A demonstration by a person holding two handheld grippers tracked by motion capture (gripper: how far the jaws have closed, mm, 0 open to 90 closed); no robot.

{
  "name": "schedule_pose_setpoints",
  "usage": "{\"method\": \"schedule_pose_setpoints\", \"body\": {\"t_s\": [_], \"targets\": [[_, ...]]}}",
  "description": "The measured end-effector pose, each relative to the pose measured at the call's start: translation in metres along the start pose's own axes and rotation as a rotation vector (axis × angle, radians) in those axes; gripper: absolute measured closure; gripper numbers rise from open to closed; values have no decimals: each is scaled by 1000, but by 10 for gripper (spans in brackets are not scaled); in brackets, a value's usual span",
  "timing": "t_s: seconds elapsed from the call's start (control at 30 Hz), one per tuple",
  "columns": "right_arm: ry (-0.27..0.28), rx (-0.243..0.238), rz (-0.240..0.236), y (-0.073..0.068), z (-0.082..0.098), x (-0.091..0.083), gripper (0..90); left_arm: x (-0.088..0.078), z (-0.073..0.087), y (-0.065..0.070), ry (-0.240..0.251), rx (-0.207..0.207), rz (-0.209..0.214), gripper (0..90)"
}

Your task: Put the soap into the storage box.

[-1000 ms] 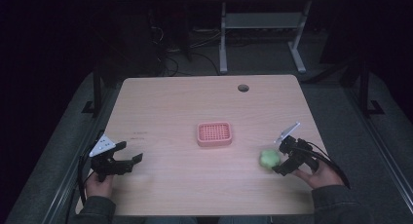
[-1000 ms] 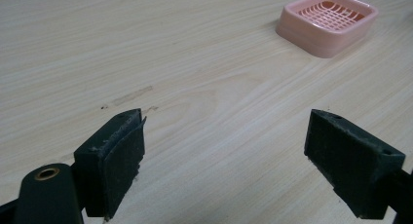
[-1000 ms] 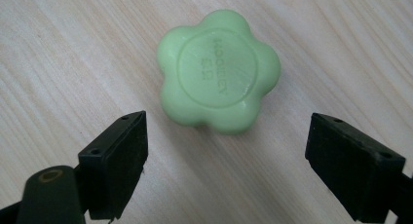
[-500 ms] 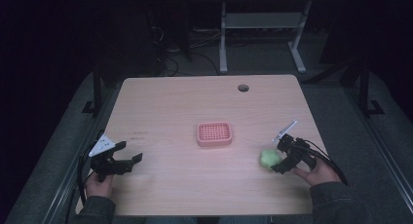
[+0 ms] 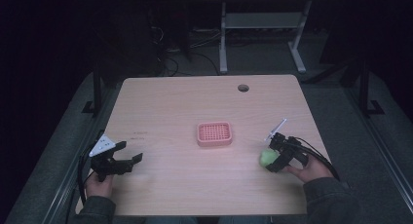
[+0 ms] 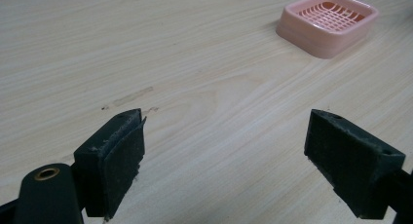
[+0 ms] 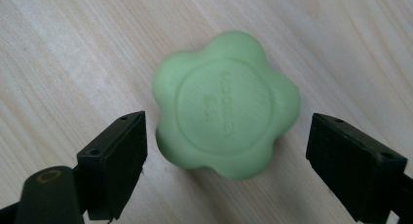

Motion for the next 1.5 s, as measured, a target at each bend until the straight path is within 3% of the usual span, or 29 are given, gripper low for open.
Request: {"method": "schedule_pose_setpoints", "body": {"t_s": [0.33, 0.53, 1.2, 1.5], "targets": [[-33, -43, 2, -3, -13, 7, 151, 0, -1, 0, 16, -6, 2, 144], [-41, -59, -8, -4, -14, 8, 201, 0, -1, 0, 18, -6, 4, 144], [-62, -82, -3, -3, -16, 9, 256, -3, -1, 0, 21, -9, 1, 144], [7, -84, -28, -6, -29, -4, 258, -4, -1, 0, 32, -20, 3, 144]]}}
Point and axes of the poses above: each handheld gripper's, and its own axes: x roughly forward along the jaws, z roughly out of its underside, y roughly to its right, the point moved 4 cm from there along x, roughly forward along the jaws, and after that the axes turned 14 degrees about z, right-handed, at the moved point
